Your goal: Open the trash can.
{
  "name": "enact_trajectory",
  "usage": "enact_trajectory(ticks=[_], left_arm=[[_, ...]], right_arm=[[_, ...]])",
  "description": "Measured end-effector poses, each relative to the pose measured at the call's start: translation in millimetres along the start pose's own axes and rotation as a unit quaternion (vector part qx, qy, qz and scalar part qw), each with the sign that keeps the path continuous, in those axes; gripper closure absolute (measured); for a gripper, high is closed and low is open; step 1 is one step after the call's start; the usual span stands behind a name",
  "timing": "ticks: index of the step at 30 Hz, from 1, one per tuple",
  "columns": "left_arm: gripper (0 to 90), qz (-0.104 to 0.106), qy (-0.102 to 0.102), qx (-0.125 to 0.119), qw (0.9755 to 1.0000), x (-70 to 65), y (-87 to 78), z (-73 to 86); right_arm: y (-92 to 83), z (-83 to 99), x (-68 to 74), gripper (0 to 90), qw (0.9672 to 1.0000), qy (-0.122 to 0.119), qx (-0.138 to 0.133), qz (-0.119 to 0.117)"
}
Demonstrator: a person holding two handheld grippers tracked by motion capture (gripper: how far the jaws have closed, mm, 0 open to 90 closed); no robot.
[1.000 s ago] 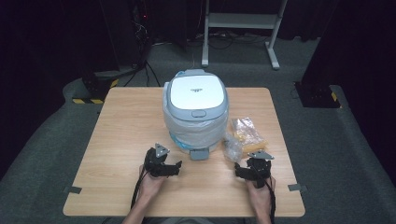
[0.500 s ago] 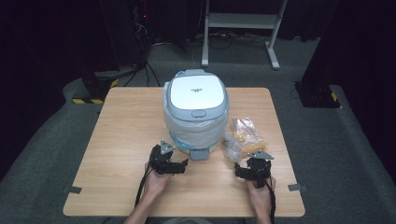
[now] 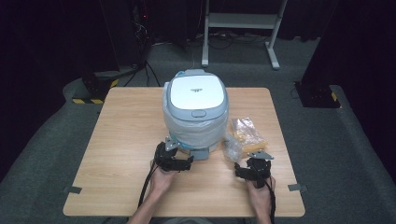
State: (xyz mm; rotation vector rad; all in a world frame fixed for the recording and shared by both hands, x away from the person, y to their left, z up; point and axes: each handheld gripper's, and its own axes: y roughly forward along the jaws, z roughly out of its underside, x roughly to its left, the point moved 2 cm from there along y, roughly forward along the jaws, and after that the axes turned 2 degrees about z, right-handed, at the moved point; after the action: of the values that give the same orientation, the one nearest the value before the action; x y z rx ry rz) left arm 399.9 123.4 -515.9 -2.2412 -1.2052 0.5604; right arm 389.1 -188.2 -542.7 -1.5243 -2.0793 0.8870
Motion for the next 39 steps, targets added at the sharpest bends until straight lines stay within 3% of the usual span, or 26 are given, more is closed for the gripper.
enact_trajectory(ticks=[11, 24, 34, 39], left_arm=[[4.4, -0.003, -0.007, 0.001, 1.0000, -2.6, 10.1, -1.1], [0.7, -0.014, -0.001, 0.001, 0.9999, -4.4, 19.1, -2.1], [0.2, 0.008, -0.025, -0.011, 0.9996, -4.1, 21.3, -3.2], [0.1, -0.004, -0.026, -0.011, 0.9996, -3.3, 24.1, -3.9]], right_arm=[[-0.1, 0.1, 0.3, 14.1, 1.0000, 0.000, 0.000, -0.001], [-0.1, 0.1, 0.4, 14.1, 1.0000, 0.000, 0.000, -0.001], [-0.1, 0.1, 0.4, 14.1, 1.0000, -0.001, 0.000, -0.001], [-0.1, 0.1, 0.5, 14.1, 1.0000, 0.000, 0.000, -0.001]])
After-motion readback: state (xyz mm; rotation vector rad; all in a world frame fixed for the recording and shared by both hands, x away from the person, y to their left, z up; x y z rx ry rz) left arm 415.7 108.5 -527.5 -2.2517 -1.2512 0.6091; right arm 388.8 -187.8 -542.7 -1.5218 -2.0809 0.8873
